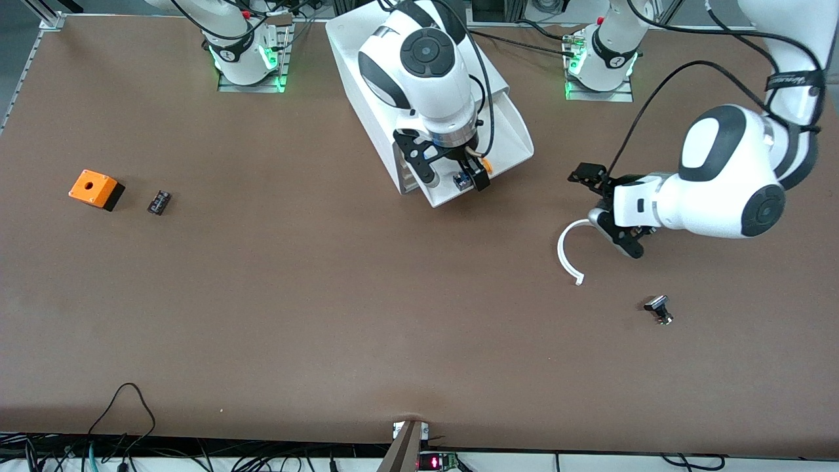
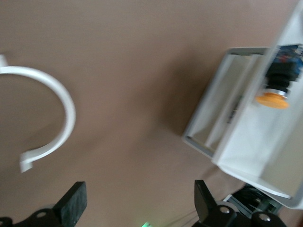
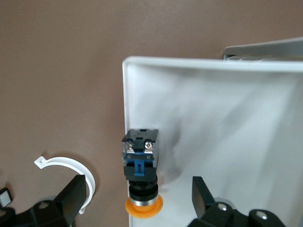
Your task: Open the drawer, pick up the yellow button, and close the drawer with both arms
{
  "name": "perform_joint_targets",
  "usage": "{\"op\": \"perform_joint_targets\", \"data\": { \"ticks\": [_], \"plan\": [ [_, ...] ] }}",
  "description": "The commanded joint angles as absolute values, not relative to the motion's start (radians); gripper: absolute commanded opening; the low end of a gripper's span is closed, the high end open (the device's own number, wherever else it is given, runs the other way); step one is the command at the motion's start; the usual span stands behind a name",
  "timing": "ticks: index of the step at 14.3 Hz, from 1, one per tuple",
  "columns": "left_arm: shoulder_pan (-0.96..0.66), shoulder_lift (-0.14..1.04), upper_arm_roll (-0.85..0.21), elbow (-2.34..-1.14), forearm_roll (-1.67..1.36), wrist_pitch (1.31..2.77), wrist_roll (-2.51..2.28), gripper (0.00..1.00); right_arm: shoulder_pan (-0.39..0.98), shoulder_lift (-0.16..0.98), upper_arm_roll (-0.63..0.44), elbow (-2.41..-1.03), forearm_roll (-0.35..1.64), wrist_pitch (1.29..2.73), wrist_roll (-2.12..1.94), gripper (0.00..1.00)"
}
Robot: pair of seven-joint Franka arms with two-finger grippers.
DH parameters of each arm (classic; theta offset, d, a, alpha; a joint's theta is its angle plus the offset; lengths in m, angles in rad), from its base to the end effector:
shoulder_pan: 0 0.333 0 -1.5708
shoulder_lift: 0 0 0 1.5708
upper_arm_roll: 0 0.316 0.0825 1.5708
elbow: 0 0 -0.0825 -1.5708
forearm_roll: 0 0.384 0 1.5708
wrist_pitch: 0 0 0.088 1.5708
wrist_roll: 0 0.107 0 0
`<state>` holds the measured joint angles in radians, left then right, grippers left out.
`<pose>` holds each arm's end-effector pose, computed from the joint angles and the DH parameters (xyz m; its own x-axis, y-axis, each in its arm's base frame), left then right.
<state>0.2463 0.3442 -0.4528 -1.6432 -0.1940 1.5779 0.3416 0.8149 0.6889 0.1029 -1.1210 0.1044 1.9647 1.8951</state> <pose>0.5938 -0.1189 0.4131 0.8184 -0.5241 -0.2357 -0.3981 -0.8129 0.4252 0.4754 0.5936 0.4241 0.5049 -0.8383 -0.2057 -0.8628 -0.4973 -0.0910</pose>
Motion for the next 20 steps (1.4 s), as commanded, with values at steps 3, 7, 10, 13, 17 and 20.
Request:
{"op": "perform_joint_targets", "data": {
  "ticks": [3,7,10,13,17,20],
  "plan": [
    [0.174,0.353,-0.46,-1.415,0.106,1.448,0.153,1.0,0.848,0.73,0.092,-1.094,0.06,1.965,1.924,0.99],
    [0.115,0.392,-0.445,-1.307,0.239,1.373,0.135,1.0,0.862,0.733,0.092,-1.098,0.032,1.962,1.919,0.55],
    [0.13,0.463,-0.445,-1.203,0.238,1.373,0.137,1.0,0.862,0.732,0.092,-1.098,0.025,1.953,1.908,0.07],
    [0.13,0.466,-0.446,-1.21,0.236,1.376,0.127,1.0,0.861,0.723,0.092,-1.086,0.025,1.934,1.904,0.0],
    [0.147,0.471,-0.446,-1.233,0.154,1.42,-0.152,0.99,0.824,0.7,0.084,-1.043,0.025,1.83,1.723,0.0],
    [0.149,0.468,-0.446,-1.291,0.095,1.482,-0.438,0.99,0.735,0.696,0.104,-0.954,0.066,1.812,1.672,0.0]
  ]
}}
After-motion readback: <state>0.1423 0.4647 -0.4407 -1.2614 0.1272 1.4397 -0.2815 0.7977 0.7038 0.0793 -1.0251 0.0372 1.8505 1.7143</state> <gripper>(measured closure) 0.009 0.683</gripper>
